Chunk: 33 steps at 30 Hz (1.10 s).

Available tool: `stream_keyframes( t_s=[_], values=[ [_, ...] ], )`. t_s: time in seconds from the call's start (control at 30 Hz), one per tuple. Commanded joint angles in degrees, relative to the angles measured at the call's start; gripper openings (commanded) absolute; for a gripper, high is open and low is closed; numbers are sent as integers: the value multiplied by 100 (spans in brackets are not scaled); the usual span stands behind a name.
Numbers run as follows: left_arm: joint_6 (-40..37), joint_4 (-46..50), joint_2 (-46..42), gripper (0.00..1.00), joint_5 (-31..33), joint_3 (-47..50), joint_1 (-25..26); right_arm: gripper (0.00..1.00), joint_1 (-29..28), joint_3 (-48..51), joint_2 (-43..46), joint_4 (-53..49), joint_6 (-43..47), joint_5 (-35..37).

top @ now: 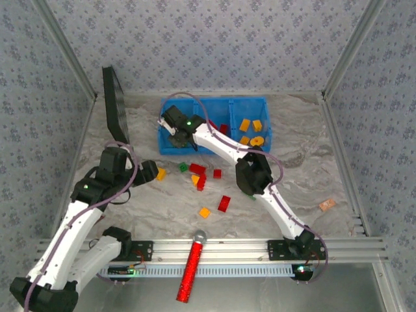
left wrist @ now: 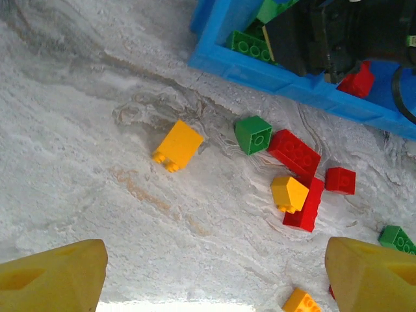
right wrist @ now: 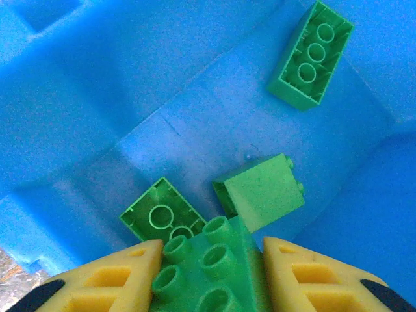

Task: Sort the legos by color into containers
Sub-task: Place the lego in the container, then pick up the lego from the center of the table.

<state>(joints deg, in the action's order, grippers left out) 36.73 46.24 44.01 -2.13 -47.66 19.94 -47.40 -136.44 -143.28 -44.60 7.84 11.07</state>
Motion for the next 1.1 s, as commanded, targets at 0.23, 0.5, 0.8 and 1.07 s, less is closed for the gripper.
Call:
stream_keyframes(
  t_s=[0.23, 0.5, 0.8, 1.07],
  values=[
    [652, -585, 511, 81, 208, 61, 699, 48, 33, 106, 173, 24, 130, -57],
    [842, -1091, 1436, 86, 726, -103, 1368, 57, 47, 116, 639, -21, 144, -179],
    [1202, -1473, 2735, 86, 1469, -418, 1801, 72, 348, -577, 1313, -726, 94, -746],
    [1596, -1530, 4015, 84, 1696, -1246, 1855, 76, 589, 869, 2771, -746, 92, -556]
  ],
)
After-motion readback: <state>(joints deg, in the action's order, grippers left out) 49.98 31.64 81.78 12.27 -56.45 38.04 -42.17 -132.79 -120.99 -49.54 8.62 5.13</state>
